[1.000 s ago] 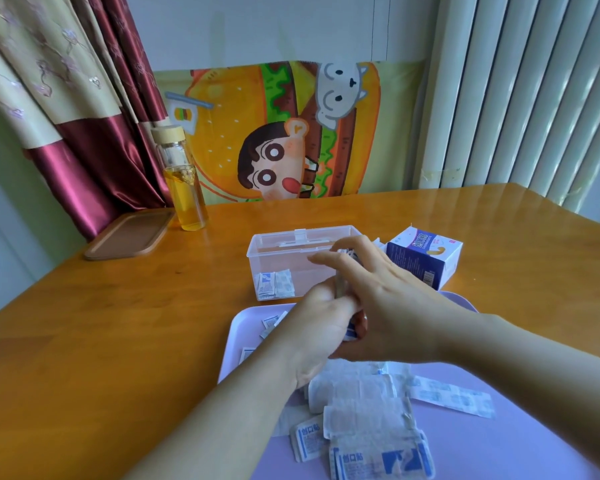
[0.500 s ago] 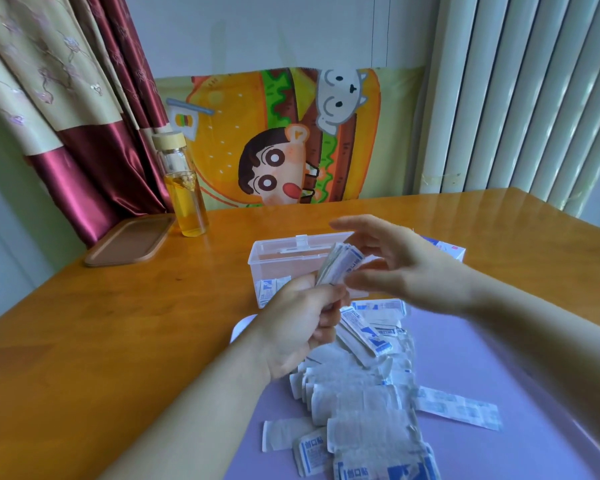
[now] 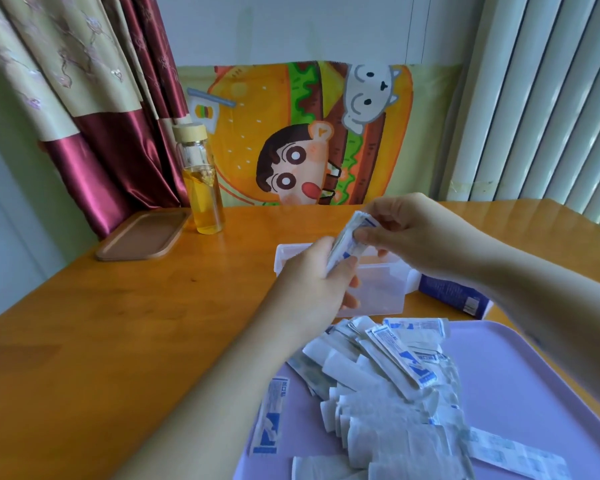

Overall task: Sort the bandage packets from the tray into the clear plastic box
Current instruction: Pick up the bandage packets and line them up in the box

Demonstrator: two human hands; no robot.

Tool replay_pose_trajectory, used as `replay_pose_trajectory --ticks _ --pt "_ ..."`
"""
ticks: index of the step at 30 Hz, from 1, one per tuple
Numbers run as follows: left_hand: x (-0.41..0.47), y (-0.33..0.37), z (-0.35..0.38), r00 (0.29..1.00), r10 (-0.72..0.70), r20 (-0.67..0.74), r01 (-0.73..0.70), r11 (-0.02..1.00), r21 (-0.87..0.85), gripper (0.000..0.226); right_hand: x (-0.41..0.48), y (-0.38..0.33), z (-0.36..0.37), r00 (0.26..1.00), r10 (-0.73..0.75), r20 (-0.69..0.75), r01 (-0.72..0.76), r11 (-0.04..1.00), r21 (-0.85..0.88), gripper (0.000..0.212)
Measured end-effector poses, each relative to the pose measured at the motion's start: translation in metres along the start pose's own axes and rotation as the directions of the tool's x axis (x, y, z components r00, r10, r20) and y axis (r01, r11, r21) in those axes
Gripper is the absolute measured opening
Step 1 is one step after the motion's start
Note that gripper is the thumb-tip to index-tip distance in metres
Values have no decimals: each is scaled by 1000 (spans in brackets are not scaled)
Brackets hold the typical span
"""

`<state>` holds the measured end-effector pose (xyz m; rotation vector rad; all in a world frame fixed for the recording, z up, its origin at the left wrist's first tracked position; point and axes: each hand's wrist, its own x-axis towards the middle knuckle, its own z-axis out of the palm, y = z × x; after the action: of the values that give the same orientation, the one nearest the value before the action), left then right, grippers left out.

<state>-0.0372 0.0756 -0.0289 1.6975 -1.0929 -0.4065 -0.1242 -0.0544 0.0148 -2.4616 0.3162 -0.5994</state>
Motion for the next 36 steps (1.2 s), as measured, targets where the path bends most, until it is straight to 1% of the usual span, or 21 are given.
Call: replay_pose_trajectory --ticks 2,4,8,10,11,12,14,16,18,19,20,22,25,27,29,30,31,32,33,34,36 --pt "8 -5 -7 999 31 -15 -30 995 98 15 11 0 3 1000 -3 -17 3 1000 29 7" --pt "12 -9 -14 1000 22 -1 -21 987 159 17 16 1 6 1000 -3 -23 4 999 37 6" --pt "23 -22 -24 999 19 43 -27 984 177 15 27 7 13 1000 14 -27 -13 999 33 11" --pt "27 -27 -24 999 45 26 -49 980 194 16 31 10 17 997 62 -49 -56 992 113 11" --pt "30 -30 -24 999 51 17 -53 980 190 17 34 13 20 992 111 -52 -98 971 218 10" --pt "34 -32 -24 999 50 7 -51 982 183 18 35 15 24 985 169 -36 -146 926 349 7" --pt "40 -35 -23 999 39 -10 -37 985 167 21 37 20 34 966 258 29 -233 810 539 6" --pt "44 -38 -22 999 30 -23 -26 988 153 23 35 24 45 952 298 72 -275 729 627 9" --pt "46 -40 -21 999 24 -30 -20 991 133 24 36 25 55 942 323 93 -290 641 710 24" --pt "47 -40 -21 999 22 -32 -18 992 127 23 37 26 58 940 328 92 -287 618 732 25" --pt "47 -40 -21 999 23 -37 -18 992 125 23 38 25 61 942 326 85 -281 619 733 20" --pt "48 -39 -21 997 46 -61 -38 990 137 23 40 23 65 954 299 24 -238 707 666 12" --pt "48 -38 -25 991 94 -96 -81 988 129 23 42 15 66 969 231 -89 -161 860 485 15" --pt "47 -36 -30 991 102 -91 -93 990 103 24 45 6 60 970 205 -130 -128 886 445 17" --pt "48 -40 -38 992 99 -80 -86 985 149 27 54 4 48 961 215 -177 -123 899 420 18" --pt "49 -45 -42 990 100 -95 -81 978 190 28 61 6 41 954 213 -209 -138 936 324 16" --pt "51 -51 -45 986 106 -127 -73 968 241 26 68 10 34 954 194 -227 -164 976 141 16" --pt "53 -57 -47 980 113 -165 -57 948 313 23 76 16 30 963 173 -207 -194 977 -83 17" --pt "55 -62 -48 976 110 -189 -27 918 395 21 82 23 28 973 176 -147 -213 932 -295 20" --pt "57 -68 -49 977 82 -196 20 882 470 20 87 31 30 975 212 -60 -216 868 -448 24" --pt "58 -76 -49 984 -26 -177 121 829 546 22 91 44 42 940 320 121 -183 770 -611 26"
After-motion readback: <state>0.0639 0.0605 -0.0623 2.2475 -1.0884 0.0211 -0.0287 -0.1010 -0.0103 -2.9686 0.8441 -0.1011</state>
